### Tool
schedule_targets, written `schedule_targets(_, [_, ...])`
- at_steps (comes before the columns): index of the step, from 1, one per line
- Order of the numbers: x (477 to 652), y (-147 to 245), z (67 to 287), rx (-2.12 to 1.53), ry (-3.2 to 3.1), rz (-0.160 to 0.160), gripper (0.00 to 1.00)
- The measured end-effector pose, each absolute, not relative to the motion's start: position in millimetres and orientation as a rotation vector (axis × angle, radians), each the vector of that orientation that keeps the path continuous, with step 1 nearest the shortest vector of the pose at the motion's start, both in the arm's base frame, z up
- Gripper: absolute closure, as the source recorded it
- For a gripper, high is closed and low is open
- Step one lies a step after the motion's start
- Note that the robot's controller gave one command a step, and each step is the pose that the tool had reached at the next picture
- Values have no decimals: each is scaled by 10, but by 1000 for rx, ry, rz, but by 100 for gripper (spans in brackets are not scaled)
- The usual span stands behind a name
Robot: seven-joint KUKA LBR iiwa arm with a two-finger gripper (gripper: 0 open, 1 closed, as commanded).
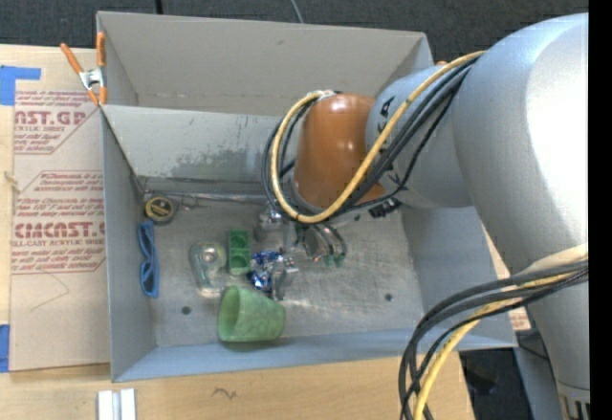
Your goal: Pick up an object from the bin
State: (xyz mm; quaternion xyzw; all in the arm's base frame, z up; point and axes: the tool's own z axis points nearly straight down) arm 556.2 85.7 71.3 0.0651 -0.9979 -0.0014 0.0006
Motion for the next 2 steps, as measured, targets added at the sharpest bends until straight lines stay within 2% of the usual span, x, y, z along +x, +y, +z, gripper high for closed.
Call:
schedule_targets(1, [5560,868,735,208,-3138,-3,100])
schedule_targets(2, [5431,1137,2179,207,-3145,-5,100])
